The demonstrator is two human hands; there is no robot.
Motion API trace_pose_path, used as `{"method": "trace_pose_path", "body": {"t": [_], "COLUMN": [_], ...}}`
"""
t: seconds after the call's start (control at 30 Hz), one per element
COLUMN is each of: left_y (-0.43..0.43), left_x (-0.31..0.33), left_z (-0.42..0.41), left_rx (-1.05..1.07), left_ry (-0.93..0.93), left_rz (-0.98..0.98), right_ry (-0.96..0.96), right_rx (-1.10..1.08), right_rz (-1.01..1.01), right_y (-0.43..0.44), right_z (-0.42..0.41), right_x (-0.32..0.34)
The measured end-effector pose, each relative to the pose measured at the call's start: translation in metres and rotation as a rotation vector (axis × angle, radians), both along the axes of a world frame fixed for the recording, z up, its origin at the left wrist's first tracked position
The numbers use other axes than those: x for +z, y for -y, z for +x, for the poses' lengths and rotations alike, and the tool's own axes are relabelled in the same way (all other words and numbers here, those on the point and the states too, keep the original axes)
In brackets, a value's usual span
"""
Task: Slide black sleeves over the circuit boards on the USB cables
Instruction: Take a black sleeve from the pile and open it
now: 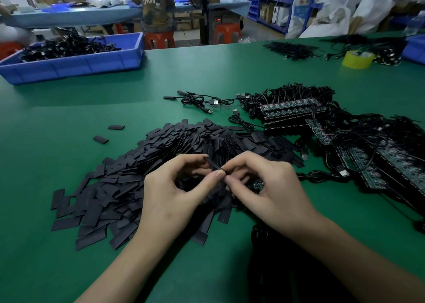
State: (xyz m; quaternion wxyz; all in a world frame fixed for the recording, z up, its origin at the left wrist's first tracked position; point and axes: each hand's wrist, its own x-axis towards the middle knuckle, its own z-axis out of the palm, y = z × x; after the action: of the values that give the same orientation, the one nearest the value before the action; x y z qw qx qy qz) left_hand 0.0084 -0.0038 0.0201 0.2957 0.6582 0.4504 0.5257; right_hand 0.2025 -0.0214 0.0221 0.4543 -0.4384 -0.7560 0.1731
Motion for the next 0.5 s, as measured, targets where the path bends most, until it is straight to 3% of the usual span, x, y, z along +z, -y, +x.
{"method": "trace_pose_path", "body": {"t": [0.13,0.27,0.4,0.5], "left_y": [-0.004,-0.003,-0.001,-0.002], "left_x": [-0.006,-0.002,0.002,0.004], "left_z": [-0.003,-0.003,0.001,0.002], "left_rx": [-0.006,-0.052,-0.184,-0.191], "left_ry": [0.054,0.169,0.422,0.460], "left_rz": [-0.054,-0.105,-0.237,-0.238], "right_ry": [-0.362,-0.553,-0.594,-0.574], "right_rx": [0.013,0.145,0.203,0.217], "right_rz": [-0.317,-0.591,-0.740,-0.735], "right_y": [-0.004,-0.008,-0.008,-0.007], "right_z": [0.003,0.009,0.012,0.012], "right_x": [0.007,0.014,0.017,0.017]}}
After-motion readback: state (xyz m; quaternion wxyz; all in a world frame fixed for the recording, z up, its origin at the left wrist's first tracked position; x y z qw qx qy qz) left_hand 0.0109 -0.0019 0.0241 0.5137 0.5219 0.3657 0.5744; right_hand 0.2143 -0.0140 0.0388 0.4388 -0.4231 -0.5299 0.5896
